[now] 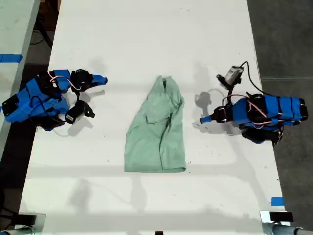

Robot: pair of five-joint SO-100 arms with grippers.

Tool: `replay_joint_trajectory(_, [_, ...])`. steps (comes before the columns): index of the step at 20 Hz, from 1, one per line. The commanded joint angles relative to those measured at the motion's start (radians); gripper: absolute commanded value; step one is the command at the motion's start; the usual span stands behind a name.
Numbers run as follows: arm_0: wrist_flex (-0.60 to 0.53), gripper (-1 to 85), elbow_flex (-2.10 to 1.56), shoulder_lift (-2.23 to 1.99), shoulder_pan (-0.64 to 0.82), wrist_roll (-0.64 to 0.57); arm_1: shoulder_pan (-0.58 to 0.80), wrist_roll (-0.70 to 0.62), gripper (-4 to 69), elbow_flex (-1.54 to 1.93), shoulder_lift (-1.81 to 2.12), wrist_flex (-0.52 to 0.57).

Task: Fold t shirt

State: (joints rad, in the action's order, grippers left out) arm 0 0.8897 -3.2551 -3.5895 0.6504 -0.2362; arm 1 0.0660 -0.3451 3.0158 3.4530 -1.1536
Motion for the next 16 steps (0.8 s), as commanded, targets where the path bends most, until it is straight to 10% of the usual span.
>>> replay_joint_trajectory(1, [0.008,-0.4,-0.04,-0.008,0.02,0.021,0.149,-0.005,0.5,0.094,0.04,-0.169])
replay_joint_trajectory(16, [0.083,-0.4,-0.04,-0.008,0.078,0.051,0.261,-0.164,0.1,0.084,0.048,-0.196])
